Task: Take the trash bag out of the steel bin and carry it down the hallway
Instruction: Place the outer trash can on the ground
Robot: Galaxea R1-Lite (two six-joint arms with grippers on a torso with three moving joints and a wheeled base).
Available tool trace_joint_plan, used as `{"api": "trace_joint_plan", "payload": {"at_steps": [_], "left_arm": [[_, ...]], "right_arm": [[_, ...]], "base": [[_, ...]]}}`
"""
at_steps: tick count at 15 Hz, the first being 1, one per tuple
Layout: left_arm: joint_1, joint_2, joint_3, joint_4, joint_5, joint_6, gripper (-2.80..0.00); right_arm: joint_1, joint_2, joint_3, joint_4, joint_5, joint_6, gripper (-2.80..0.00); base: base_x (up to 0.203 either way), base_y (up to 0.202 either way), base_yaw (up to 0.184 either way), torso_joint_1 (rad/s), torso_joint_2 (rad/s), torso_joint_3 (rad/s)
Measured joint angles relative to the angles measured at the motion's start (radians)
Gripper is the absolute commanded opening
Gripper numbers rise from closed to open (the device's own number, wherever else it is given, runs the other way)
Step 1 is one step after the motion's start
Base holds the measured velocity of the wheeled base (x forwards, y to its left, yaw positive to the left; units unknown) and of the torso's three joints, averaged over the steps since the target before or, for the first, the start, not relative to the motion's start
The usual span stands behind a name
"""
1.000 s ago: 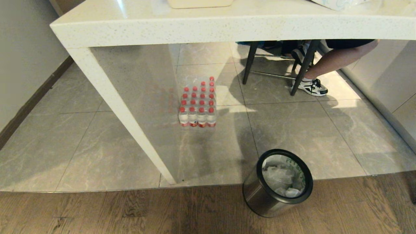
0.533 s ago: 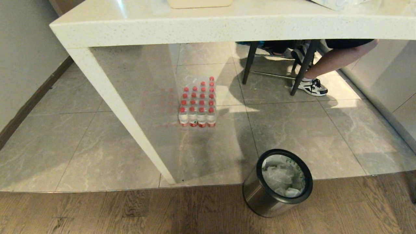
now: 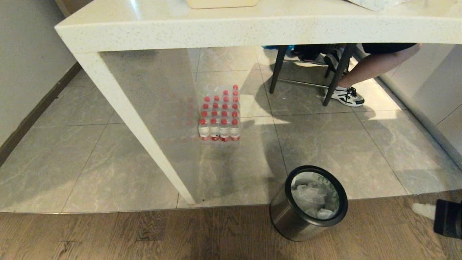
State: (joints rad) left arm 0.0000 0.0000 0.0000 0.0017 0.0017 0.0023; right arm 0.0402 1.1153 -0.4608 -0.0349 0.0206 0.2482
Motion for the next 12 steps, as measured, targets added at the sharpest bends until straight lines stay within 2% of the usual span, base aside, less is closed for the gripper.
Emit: {"api": "trace_joint_plan", "payload": {"at_steps": [4, 5, 7, 8, 12], "left_arm": [[0.0, 0.0, 0.0, 0.0, 0.0, 0.0, -2.8], [0.0, 0.0, 0.0, 0.0, 0.0, 0.0, -2.8], [0.0, 0.0, 0.0, 0.0, 0.0, 0.001, -2.8], [0.0, 0.0, 0.0, 0.0, 0.0, 0.0, -2.8], [0.0, 0.0, 0.0, 0.0, 0.0, 0.0, -2.8]], "right_arm": [[-0.001, 0.372, 0.014, -0.351, 0.002, 0.009, -2.8], [-0.003, 0.465, 0.011, -0.453, 0.003, 0.008, 0.0], [-0.005, 0.626, 0.002, -0.627, 0.002, 0.006, 0.0], [-0.007, 0.699, -0.006, -0.693, 0.0, 0.003, -2.8], [-0.028, 0.916, -0.056, -0.875, -0.013, -0.029, -2.8]], "base": [[0.0, 0.0, 0.0, 0.0, 0.0, 0.0], [0.0, 0.0, 0.0, 0.0, 0.0, 0.0], [0.0, 0.0, 0.0, 0.0, 0.0, 0.0], [0.0, 0.0, 0.0, 0.0, 0.0, 0.0], [0.0, 0.0, 0.0, 0.0, 0.0, 0.0]]}}
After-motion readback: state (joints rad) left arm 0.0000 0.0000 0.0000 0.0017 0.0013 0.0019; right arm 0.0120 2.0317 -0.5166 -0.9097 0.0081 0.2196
